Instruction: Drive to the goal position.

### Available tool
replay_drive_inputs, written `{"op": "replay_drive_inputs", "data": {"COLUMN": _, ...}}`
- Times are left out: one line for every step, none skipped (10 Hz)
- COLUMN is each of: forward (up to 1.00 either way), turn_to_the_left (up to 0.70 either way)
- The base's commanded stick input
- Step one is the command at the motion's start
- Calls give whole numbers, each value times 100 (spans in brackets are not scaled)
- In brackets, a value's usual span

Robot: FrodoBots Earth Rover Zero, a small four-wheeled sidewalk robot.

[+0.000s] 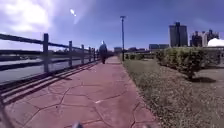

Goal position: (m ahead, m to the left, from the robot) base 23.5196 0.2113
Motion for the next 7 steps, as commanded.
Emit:
{"op": "replay_drive_inputs", "data": {"forward": 70, "turn_to_the_left": 0}}
{"op": "replay_drive_inputs", "data": {"forward": 70, "turn_to_the_left": 0}}
{"op": "replay_drive_inputs", "data": {"forward": 70, "turn_to_the_left": 0}}
{"op": "replay_drive_inputs", "data": {"forward": 70, "turn_to_the_left": 0}}
{"op": "replay_drive_inputs", "data": {"forward": 70, "turn_to_the_left": 0}}
{"op": "replay_drive_inputs", "data": {"forward": 70, "turn_to_the_left": 0}}
{"op": "replay_drive_inputs", "data": {"forward": 70, "turn_to_the_left": 0}}
